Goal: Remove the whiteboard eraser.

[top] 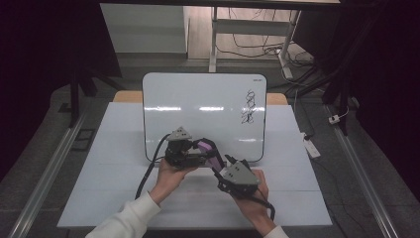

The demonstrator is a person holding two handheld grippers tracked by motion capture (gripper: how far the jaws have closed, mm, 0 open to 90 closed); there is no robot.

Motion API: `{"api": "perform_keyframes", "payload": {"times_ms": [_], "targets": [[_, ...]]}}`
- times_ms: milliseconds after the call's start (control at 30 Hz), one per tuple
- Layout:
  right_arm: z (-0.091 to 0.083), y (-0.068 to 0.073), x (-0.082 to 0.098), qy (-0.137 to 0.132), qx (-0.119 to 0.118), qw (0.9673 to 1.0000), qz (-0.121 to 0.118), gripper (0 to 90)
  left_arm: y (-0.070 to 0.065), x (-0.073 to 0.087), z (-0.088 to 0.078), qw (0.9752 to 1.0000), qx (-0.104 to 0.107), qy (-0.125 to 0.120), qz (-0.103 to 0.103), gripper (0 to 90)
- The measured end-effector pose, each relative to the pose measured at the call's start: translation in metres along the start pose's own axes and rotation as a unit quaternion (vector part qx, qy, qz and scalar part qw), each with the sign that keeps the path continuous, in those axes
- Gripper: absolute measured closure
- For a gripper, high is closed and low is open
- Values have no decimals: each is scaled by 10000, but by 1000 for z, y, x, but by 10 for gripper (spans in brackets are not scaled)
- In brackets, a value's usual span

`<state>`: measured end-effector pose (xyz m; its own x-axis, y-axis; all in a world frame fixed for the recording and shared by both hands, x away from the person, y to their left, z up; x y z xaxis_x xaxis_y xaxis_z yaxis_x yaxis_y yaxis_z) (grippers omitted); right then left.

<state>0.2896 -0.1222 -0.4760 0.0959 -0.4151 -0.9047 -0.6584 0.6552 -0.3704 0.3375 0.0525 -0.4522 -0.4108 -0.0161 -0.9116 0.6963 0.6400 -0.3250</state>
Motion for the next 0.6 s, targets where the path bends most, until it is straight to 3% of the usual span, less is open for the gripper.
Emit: {"api": "perform_keyframes", "payload": {"times_ms": [33,67,200,267,467,600], "targets": [[0,0,0,0,0,10000,0,424,0,0,0,10000,0,0,0,392],[0,13,-4,32,188,9995,-254,401,0,0,2,9999,-39,-11,-112,392],[5,28,-4,106,578,9959,-695,351,-3,0,7,9997,-100,-21,-202,392],[7,30,-2,146,632,9954,-700,346,-6,-1,11,9995,-86,-41,-297,392],[5,22,4,185,905,9933,-693,333,-10,-2,15,9996,-119,-41,-259,392],[5,19,4,208,911,9936,-641,355,-11,-2,17,9992,-165,-86,-349,392]]}}
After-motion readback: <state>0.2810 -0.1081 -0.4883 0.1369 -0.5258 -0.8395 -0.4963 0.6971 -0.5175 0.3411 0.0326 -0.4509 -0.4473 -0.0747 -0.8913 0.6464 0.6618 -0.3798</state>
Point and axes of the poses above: each handheld gripper's, and its own axes: z roughly forward along the jaws, x roughly out of its underside, y roughly to its left, the point moved 3 cm from there along z, roughly forward along the jaws, and after that the axes turned 11 degrees about -y, right-handed, at the moved point
